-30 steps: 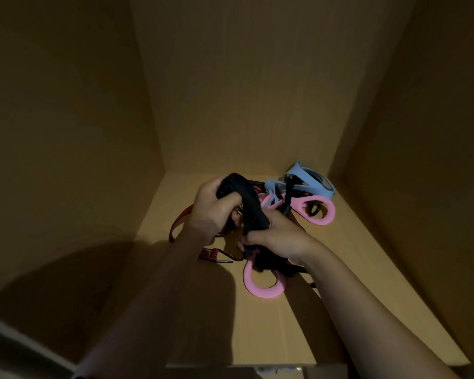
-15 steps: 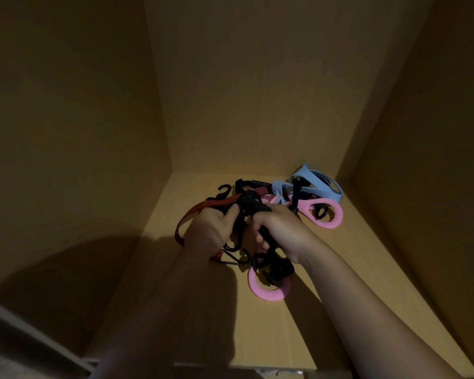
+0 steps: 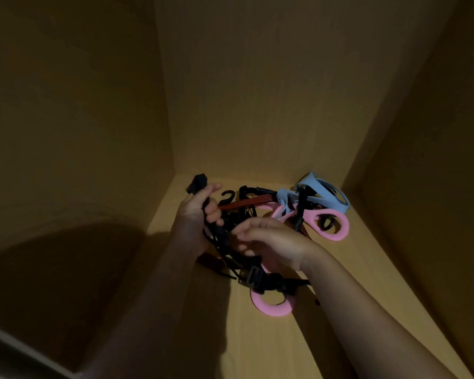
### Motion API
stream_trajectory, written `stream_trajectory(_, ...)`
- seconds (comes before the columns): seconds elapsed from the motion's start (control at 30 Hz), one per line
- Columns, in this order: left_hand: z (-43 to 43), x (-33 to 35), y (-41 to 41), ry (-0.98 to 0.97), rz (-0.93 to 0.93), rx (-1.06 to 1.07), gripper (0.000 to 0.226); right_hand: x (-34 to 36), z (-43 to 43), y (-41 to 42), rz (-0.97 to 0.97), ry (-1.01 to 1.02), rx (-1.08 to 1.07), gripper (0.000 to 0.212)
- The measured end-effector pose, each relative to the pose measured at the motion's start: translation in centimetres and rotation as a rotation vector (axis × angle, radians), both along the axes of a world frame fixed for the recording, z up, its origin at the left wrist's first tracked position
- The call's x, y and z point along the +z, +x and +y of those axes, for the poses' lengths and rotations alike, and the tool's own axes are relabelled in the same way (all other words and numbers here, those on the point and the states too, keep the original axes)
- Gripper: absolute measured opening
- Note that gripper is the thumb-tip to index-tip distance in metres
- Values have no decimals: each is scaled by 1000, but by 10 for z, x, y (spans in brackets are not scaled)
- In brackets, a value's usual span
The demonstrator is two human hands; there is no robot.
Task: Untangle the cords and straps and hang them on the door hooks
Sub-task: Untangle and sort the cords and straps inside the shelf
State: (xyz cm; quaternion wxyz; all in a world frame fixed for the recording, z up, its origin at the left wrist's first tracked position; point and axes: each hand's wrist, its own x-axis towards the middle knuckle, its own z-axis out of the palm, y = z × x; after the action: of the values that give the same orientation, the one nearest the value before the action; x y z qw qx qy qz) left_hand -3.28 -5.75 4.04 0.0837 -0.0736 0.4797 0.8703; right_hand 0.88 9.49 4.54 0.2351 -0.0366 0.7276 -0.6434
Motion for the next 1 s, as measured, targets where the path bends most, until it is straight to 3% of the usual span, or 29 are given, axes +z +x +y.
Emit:
stream_trajectory(0.07, -2, -10, -11, -371, 91, 76, 14, 0, 3, -16, 30, -49, -182, 11)
stream_trajectory(0.13, -1, -27, -22, -703, 128, 153, 17, 0, 4, -35, 110, 44, -369, 13)
stream_trajectory(0.23, -1, -53, -34, -908, 108, 79, 31, -2, 0, -63, 226, 210, -526, 16)
stream_trajectory(0.33, -2, -74, -40, -1131, 120, 1, 40, -10, -6, -87, 290, 297, -500, 14)
stream_trajectory(0.43, 2, -79, -40, -1171, 129, -10, 34, -17, -14, -108, 299, 407, -428, 23)
stream_trajectory(0.57, -1, -83, -30, -1043, 235, 72, 23, -27, -22, -124, 272, 664, -350, 21)
stream_trajectory(0.67, -2, -84, -27, -1011, 287, 112, 16, -31, -25, -128, 220, 796, -370, 40)
stream_trajectory(0.83, 0, -87, -29, -950, 296, 210, 16, -36, -28, -124, 184, 829, -465, 55)
stream_trajectory(1.0, -1, -91, -33, -948, 312, 199, 19, -34, -27, -121, 161, 875, -510, 44)
